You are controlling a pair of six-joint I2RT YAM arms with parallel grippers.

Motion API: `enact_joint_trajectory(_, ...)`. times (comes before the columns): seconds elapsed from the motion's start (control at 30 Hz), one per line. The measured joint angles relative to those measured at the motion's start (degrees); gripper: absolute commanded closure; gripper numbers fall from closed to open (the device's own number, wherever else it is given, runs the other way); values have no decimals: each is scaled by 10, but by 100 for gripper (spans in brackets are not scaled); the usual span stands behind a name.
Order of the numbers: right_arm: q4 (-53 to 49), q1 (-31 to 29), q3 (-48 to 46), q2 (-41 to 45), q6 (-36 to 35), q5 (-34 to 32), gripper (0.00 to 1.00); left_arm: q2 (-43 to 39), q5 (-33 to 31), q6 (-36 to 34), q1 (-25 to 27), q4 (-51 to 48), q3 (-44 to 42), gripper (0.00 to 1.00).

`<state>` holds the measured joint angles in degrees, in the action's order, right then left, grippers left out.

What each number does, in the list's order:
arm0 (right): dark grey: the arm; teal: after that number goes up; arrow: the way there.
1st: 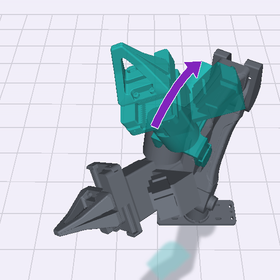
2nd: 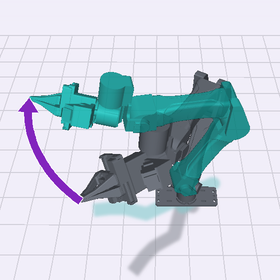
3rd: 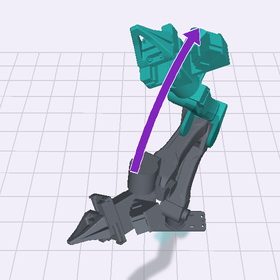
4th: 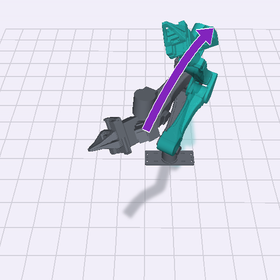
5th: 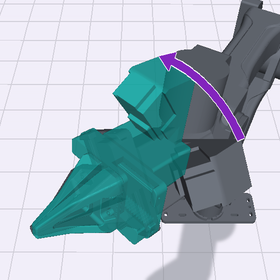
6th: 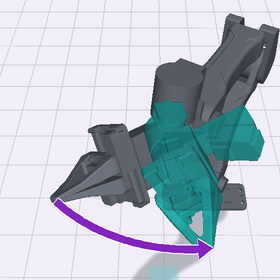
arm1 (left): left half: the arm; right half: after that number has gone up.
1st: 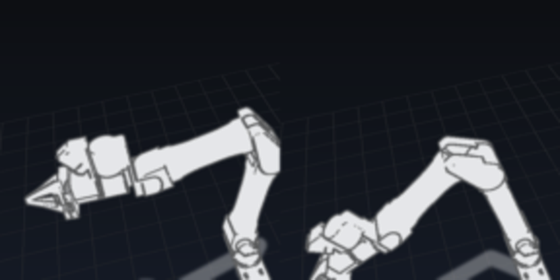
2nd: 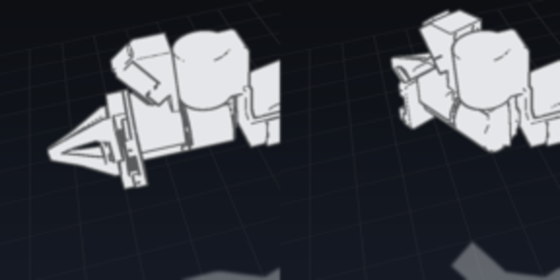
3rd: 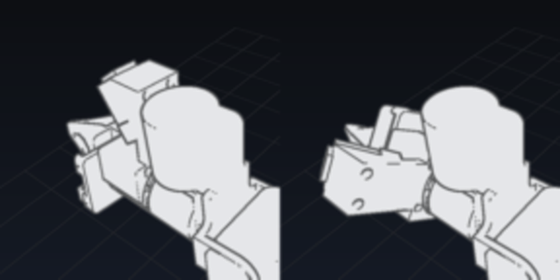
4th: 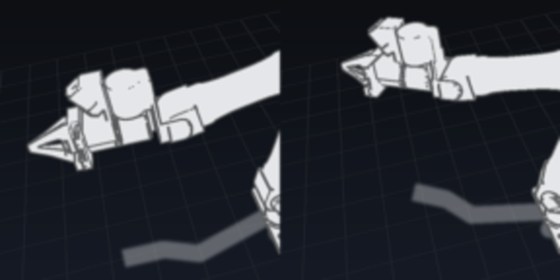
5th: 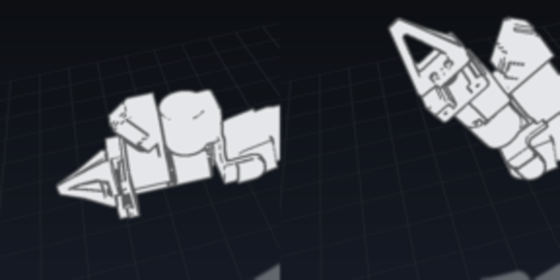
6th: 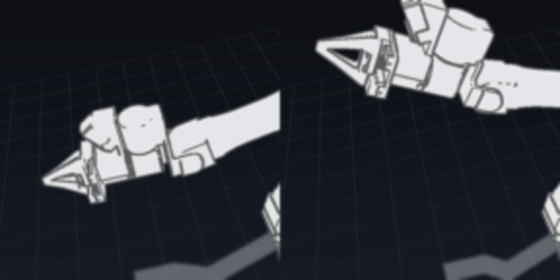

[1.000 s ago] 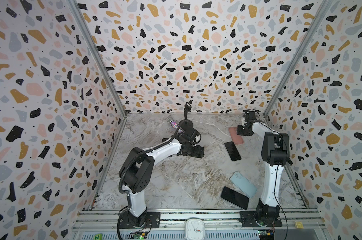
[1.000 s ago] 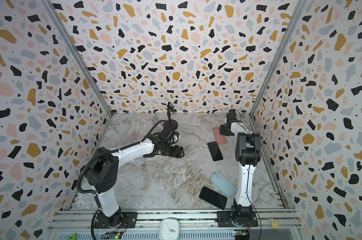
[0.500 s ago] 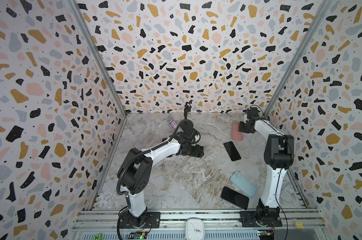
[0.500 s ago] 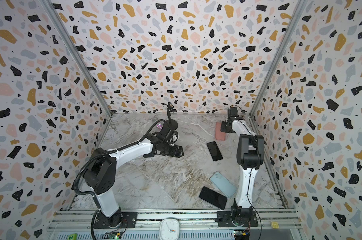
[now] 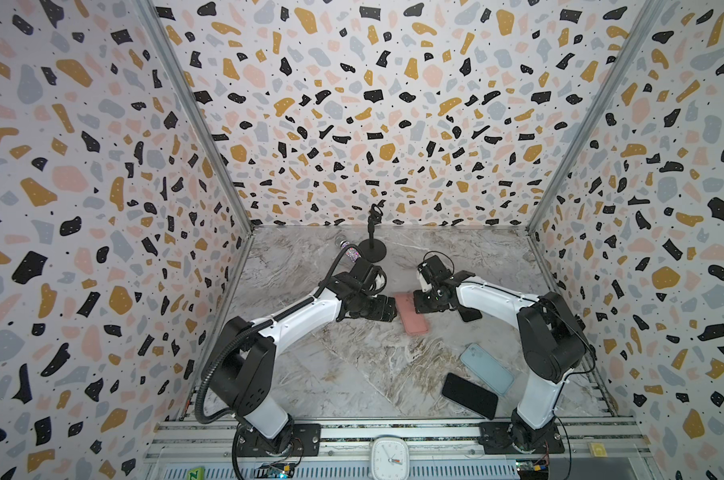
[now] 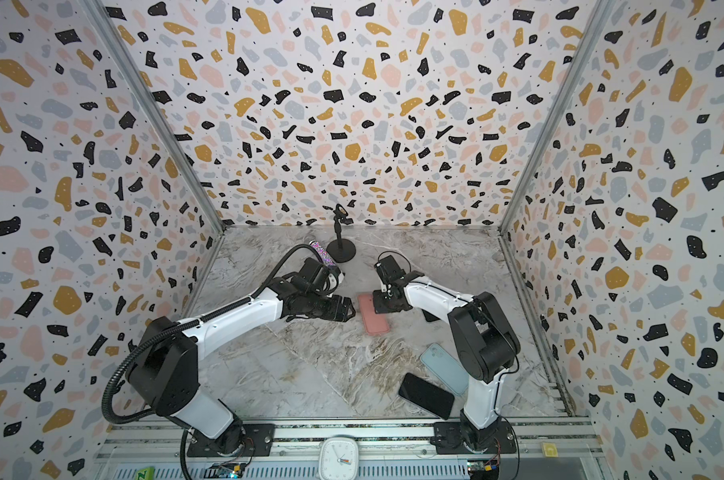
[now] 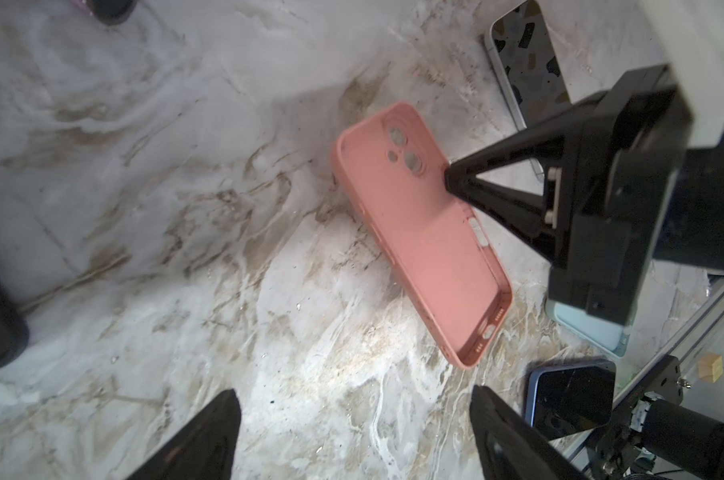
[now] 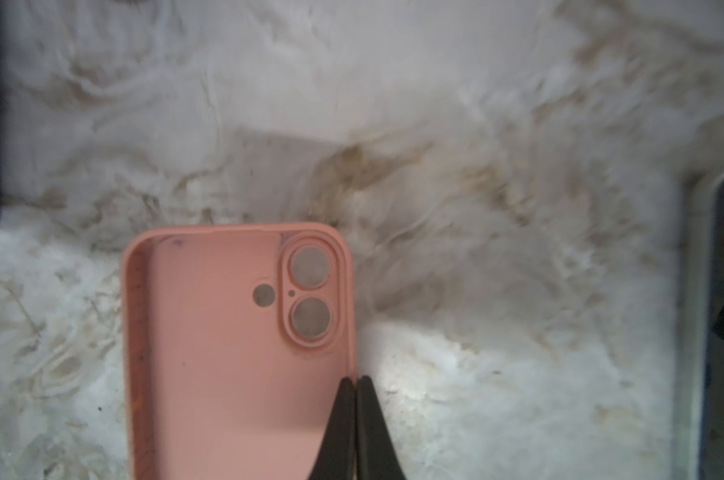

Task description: Put the phone into the phone case

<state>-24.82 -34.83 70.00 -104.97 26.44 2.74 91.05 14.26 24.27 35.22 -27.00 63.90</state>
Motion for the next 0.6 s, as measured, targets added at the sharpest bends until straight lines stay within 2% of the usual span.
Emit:
enact_joint_trajectory(0.1,7,-21,-9,-8,20,-16,95,-6,0,4,-3,10,-22,13)
enact_joint_trajectory(0.3,28,-37,-23,-12,46,-26,84,-6,1,4,-5,17,-45,12)
enact_joint_trajectory(0.47,28,-37,-23,-12,48,-25,66,-4,3,4,-7,24,-45,12)
enact_joint_trajectory(0.6,-14,-34,-1,-12,16,-42,53,-3,14,6,-8,33,-45,12)
